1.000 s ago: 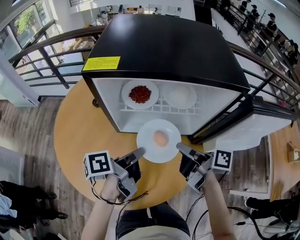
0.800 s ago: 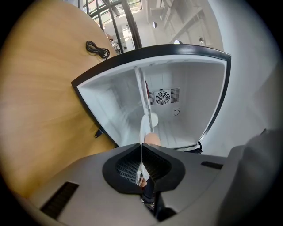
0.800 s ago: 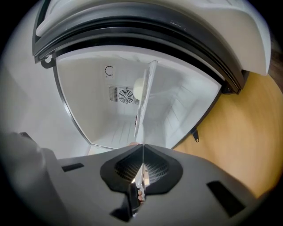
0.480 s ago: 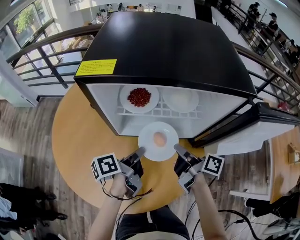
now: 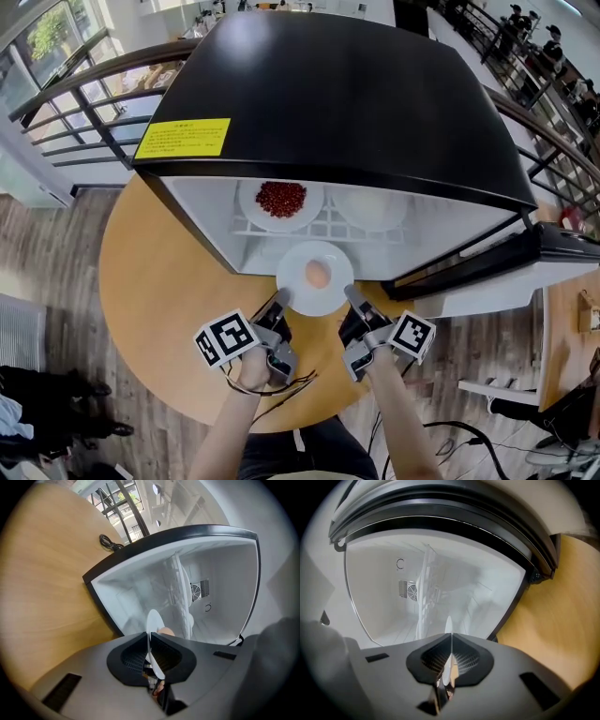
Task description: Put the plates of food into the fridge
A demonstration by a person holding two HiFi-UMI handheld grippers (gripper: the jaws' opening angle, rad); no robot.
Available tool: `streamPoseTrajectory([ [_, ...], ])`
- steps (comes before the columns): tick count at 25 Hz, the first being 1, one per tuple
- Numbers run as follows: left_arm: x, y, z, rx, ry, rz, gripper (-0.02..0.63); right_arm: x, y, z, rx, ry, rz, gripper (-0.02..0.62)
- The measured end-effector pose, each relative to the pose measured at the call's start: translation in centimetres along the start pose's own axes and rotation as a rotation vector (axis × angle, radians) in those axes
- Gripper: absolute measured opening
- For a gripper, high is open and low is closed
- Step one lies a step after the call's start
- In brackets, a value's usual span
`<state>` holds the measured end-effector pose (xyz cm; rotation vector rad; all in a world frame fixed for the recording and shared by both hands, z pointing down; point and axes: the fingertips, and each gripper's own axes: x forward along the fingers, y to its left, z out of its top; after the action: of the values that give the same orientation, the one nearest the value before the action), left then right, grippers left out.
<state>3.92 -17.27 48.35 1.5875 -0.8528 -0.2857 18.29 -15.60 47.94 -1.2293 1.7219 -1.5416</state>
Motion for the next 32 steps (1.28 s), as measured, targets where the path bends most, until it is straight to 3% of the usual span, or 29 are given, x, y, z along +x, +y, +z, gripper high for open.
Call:
streamPoseTrajectory([
  [9,1.9,2.3,1.1,-0.042,-0.088,-0.009,0.015,2.2,-2.7,0.7,0.040,-0.083,-0.031,0.018],
  [19,5.6,3.4,3.1,0.016,-0.103,-0.006,0.015,5.3,-4.3,2.8,0.012,-0.165,-0.050,0.018],
  [32,8.3,4.7,4.0,0.047,-0.087,0.066,0.015,7.5,-5.9,4.3,-0.046,-0.182,-0.145,0.020],
])
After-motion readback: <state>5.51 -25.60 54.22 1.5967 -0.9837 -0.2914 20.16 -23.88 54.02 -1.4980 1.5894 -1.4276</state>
